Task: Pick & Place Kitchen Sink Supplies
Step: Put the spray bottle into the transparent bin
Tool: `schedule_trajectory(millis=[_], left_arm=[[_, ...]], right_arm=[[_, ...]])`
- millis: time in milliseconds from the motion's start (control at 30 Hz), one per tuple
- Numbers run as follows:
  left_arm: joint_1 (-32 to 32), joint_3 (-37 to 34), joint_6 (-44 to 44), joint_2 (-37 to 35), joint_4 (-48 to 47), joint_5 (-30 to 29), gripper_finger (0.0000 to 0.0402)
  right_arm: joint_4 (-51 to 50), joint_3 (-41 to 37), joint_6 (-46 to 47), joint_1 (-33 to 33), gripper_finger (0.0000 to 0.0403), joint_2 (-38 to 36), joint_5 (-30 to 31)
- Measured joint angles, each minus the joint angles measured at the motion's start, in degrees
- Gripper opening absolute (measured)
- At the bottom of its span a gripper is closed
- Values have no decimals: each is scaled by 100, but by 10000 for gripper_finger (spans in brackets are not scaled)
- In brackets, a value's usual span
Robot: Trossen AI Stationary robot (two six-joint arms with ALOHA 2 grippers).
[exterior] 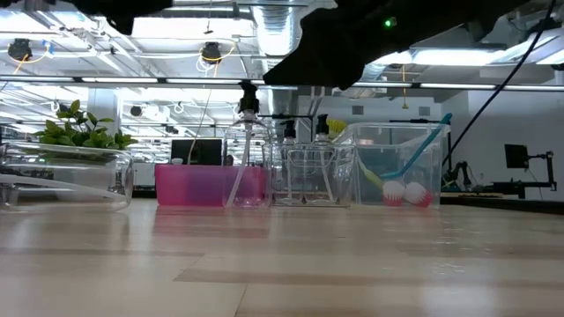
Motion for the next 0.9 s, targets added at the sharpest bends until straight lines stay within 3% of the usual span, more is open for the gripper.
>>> schedule_trajectory(millis=[200,367,700,900], left_arm=[[397,440,-133,1095,39,-286,118],[699,603,-131,1608,41,-705,118],[1344,642,-642,1844,204,-709,118],[1600,649,-1157,1970,245,-180,140]], right_arm=[[-446,0,34,1,113,-352,-735],[-713,-261,188,6,113,-784,-756],[-1049,-629,404,179,113,-1847,-752],[-1348,-627,747,209,113,-2102,-750]])
